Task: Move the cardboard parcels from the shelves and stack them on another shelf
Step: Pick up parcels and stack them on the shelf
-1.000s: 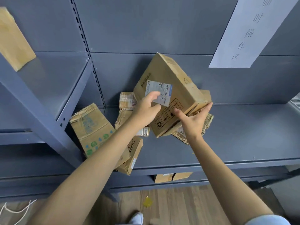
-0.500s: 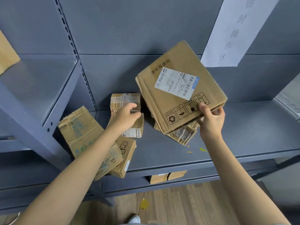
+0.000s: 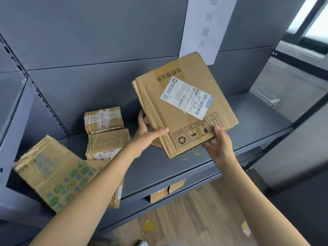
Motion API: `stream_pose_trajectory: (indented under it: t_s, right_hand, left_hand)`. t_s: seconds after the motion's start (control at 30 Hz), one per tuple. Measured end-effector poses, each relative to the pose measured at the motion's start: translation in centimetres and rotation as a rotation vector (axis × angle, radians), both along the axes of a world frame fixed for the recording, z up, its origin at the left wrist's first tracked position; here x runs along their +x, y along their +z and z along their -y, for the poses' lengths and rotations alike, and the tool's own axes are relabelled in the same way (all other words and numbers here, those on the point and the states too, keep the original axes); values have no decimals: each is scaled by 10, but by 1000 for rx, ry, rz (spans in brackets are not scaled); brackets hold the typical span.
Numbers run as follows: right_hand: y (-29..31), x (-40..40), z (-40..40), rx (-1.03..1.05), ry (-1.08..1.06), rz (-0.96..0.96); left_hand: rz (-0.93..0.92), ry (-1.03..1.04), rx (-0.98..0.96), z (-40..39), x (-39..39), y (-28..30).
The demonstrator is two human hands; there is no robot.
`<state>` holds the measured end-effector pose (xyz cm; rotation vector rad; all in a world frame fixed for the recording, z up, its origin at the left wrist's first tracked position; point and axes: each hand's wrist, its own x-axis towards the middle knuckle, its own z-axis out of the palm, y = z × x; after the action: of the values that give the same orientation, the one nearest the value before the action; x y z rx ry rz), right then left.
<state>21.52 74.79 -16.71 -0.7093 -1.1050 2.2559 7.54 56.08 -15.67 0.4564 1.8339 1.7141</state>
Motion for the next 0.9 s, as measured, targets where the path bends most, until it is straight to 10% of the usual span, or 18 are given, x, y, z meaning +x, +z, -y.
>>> stream_pose_trajectory:
  t_s: [0.4,0.67,0.9]
  right_hand:
    - [7,26,-17,-17,-10,6]
    - [14,73,-41,203,624,246]
    - [-18,106,-30,103,367,372]
  left_hand:
    - [-7,-77,151,4,-10,12]
    - [-85,-257,47,8,-11,17]
    - [-123,-395,-36,-16,8,11]
